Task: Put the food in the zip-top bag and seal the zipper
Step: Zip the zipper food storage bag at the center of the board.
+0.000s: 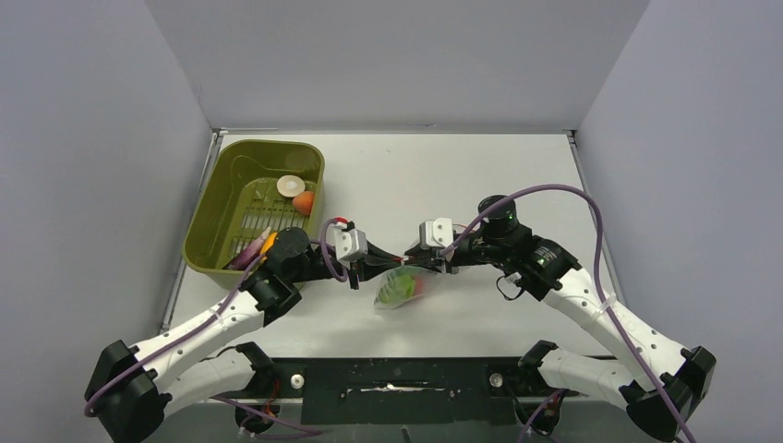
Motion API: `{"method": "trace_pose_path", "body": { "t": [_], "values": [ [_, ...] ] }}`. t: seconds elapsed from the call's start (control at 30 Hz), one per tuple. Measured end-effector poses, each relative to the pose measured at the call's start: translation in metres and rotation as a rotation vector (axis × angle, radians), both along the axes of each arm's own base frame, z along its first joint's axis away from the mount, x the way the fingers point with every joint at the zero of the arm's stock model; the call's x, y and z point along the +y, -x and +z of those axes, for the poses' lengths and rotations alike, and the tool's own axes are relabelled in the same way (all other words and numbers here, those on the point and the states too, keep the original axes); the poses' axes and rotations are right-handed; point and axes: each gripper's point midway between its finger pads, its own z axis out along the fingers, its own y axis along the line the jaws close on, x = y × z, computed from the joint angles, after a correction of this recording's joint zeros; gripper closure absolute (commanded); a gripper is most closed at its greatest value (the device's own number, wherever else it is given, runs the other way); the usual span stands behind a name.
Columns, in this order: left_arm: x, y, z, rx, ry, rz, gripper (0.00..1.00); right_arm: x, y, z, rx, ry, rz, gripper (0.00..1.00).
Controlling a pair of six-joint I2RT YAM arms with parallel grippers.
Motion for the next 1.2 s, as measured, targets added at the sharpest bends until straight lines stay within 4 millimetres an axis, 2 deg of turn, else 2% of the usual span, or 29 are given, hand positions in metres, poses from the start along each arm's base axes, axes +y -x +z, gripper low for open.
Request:
{"method": "trace_pose_path", "body": {
  "t": [0.2, 0.93, 1.2],
  "values": [
    [0.008, 0.001, 0.006, -0.038, -0.004, 0.027, 1.0, -0.007, -0.004, 0.003, -0.011, 0.008, -0.016, 1.0],
    [0.04, -0.008, 0.008, -0.119, -0.096, 0.163, 1.0, -0.046, -0.022, -0.01, 0.007, 0.121, -0.153, 1.0],
    [0.053, -0.013, 0.01, -0.151, -0.13, 0.214, 1.0, -0.07, -0.021, -0.007, -0.027, 0.2, -0.224, 1.0]
  ]
}}
